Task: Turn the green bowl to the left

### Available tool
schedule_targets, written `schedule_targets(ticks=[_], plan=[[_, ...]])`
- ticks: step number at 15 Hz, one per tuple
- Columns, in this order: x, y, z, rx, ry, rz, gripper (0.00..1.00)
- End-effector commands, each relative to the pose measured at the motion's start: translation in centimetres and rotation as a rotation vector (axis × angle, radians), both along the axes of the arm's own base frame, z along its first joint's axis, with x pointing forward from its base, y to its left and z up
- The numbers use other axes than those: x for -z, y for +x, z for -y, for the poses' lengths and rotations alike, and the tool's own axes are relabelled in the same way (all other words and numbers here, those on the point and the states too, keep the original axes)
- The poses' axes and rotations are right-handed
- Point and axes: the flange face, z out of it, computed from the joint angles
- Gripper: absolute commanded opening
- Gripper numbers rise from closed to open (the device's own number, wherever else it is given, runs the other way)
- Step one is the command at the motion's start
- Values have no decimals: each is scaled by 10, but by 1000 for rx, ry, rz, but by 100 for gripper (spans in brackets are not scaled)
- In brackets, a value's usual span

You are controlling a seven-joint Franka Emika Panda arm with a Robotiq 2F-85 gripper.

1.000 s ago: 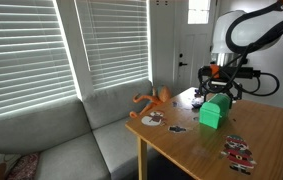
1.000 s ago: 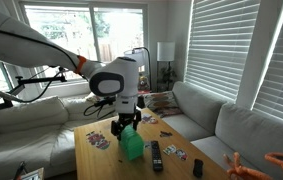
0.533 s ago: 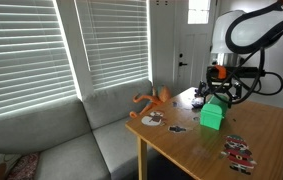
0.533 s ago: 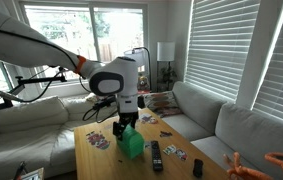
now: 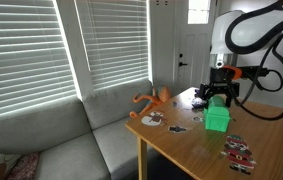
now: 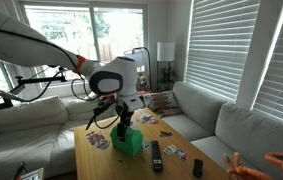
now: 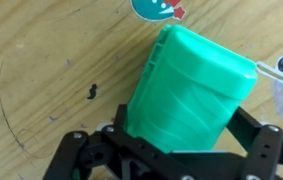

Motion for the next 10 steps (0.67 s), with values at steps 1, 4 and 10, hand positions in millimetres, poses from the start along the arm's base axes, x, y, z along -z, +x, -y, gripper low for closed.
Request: schedule_targets(ticks=[1,4,10], plan=[[-5,-4,-4,-195,-20,-20,100],[-6,-6,-8,-348,-44,-30,100],[-11,-4,-13,-650,-112,-14,100]])
